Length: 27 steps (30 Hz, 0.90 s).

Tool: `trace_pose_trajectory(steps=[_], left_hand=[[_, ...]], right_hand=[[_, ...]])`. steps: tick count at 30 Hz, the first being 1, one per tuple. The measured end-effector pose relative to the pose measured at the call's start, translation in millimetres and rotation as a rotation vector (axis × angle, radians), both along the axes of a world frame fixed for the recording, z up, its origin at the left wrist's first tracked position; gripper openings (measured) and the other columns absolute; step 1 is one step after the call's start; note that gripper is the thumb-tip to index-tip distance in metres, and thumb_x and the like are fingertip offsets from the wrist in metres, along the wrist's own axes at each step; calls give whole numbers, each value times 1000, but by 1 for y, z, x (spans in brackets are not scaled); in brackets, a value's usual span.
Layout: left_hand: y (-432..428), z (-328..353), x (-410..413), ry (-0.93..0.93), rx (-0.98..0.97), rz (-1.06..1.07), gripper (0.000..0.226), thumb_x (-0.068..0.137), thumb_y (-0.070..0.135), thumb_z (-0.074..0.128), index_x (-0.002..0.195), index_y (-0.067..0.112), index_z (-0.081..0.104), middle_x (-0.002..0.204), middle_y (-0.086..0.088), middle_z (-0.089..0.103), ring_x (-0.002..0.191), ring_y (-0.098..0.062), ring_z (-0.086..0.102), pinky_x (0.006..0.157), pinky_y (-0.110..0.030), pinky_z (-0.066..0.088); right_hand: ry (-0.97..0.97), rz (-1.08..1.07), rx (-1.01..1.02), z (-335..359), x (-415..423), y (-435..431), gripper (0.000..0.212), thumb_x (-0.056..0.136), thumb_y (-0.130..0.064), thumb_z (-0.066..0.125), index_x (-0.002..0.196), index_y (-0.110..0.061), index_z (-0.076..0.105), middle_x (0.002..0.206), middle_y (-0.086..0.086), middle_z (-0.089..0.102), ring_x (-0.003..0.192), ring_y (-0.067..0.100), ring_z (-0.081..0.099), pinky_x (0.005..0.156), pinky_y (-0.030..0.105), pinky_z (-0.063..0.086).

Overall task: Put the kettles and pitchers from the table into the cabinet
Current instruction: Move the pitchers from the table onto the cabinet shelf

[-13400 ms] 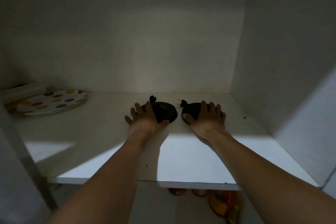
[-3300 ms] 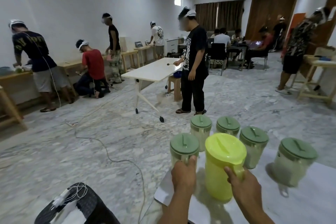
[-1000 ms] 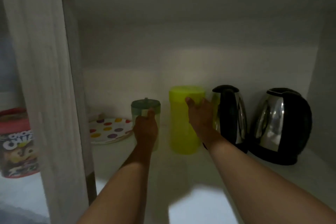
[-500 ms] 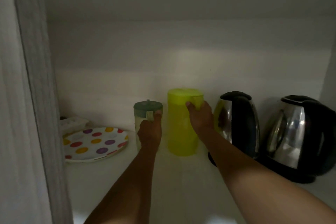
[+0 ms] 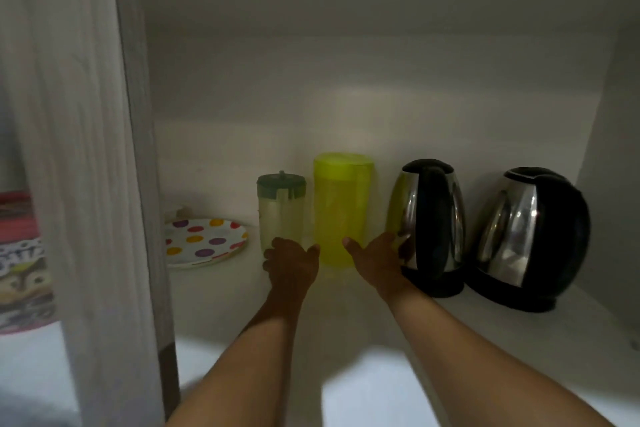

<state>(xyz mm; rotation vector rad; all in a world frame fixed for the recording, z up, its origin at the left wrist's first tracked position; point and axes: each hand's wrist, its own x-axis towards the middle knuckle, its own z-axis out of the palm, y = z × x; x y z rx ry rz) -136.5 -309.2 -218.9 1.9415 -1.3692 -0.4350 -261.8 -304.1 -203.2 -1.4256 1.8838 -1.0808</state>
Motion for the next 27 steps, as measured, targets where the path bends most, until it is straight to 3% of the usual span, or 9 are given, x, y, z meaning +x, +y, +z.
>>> trace_pose_trajectory(steps=[5, 9, 13, 20, 27], left_hand=[[64, 13, -17, -209, -178, -53, 54, 97, 40, 54, 130, -2, 45, 135, -22, 47, 127, -38, 46, 106, -44, 38], [127, 19, -24, -440, -338, -55, 47, 99, 36, 48, 126, -2, 48, 129, -22, 51, 122, -38, 47, 105, -42, 35], [201, 21, -14, -446, -388, -56, 42, 100, 32, 46, 127, 0, 48, 129, -21, 51, 119, -36, 49, 103, -41, 36], [320, 26, 48, -513, -385, 38, 56, 101, 37, 43, 145, 4, 36, 151, -15, 38, 142, -29, 32, 120, -48, 24], [446, 25, 163, -596, -264, 289, 70, 100, 45, 40, 156, 10, 18, 164, -11, 17, 152, -28, 13, 118, -61, 9]], right_hand=[[169, 0, -66, -6, -13, 56, 77, 95, -54, 49, 153, -12, 19, 154, 22, 34, 140, 40, 37, 108, 46, 37], [326, -22, -179, -3, -21, 107, 67, 95, -57, 44, 151, -24, 26, 153, 19, 34, 140, 41, 31, 110, 55, 33], [337, 34, -198, -6, -7, 166, 59, 97, -55, 42, 148, -27, 31, 154, 17, 31, 142, 41, 26, 111, 57, 29], [382, 232, -233, -5, 51, 268, 60, 99, -57, 34, 154, -36, 21, 165, 9, 14, 149, 40, 11, 115, 64, 19], [390, 492, -276, -1, 170, 366, 60, 99, -57, 31, 155, -40, 14, 167, 4, 3, 152, 38, -1, 117, 65, 6]])
